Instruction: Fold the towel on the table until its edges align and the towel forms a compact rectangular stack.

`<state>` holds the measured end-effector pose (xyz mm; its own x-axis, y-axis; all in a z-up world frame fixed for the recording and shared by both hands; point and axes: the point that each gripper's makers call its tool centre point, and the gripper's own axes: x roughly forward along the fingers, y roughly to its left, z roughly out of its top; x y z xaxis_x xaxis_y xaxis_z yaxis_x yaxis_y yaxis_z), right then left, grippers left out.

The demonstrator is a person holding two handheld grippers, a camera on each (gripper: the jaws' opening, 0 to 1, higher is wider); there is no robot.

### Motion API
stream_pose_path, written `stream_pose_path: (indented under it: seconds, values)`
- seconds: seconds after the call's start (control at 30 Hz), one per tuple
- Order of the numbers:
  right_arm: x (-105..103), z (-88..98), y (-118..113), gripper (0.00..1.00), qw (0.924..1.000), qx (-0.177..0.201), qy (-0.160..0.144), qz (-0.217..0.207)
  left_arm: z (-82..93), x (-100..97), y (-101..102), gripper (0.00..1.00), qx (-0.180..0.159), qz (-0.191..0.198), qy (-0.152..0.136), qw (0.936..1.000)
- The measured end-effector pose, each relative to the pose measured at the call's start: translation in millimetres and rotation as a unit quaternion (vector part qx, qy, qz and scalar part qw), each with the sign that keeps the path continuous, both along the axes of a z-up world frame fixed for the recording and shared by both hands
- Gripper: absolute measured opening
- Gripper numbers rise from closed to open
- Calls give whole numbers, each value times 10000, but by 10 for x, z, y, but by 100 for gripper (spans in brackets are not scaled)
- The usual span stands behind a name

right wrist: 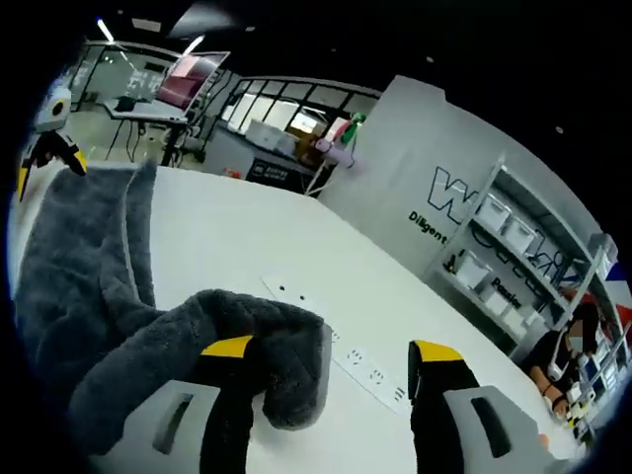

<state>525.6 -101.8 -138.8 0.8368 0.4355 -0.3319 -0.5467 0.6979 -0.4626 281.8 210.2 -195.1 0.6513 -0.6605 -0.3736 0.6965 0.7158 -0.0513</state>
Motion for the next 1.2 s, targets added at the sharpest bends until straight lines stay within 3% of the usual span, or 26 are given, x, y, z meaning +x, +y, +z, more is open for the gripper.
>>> stream_pose_path:
  seconds: [0.07, 0.13, 0.23, 0.33, 0.37, 0.47, 0.87, 0.97, 1.03, 1.2]
  values:
    - [-48, 49, -106, 69, 10000, 75, 36, -27, 8, 1, 1, 93, -12, 4, -10, 10000]
    - [-127, 54, -187, 66, 9999, 115, 67, -6, 15, 1, -1, 93, -28, 5, -18, 10000]
    - [-358, -56, -255, 44, 9990, 65, 338, 274, 20, -1, -6, 93, -64, 8, -22, 10000]
    - [-579, -226, -265, 37, 9963, 128, 704, 485, 20, 1, 2, 93, -84, 12, -9, 10000]
    - [-688, -337, -253, 35, 9939, 65, 925, 593, 21, 2, 3, 93, -85, 13, -9, 10000]
    - [-845, -549, -236, 29, 9904, -202, 1174, 707, 21, 8, 16, 92, -77, 27, -9, 10000]
    - [-833, -937, -225, 18, 9815, -130, 1824, 560, 13, 6, 26, 92, -90, 19, 27, 10000]
    - [-850, -1025, -231, 9, 9784, -76, 1991, 551, 20, 11, 36, 92, -91, 23, 28, 10000]
    - [-892, -1036, -189, 3, 9752, 137, 2116, 630, 17, 11, 38, 92, -83, 20, 35, 10000]
    - [-901, -1023, -236, 0, 9760, 125, 2093, 590, 4, 10, 36, 92, -71, 21, 57, 10000]
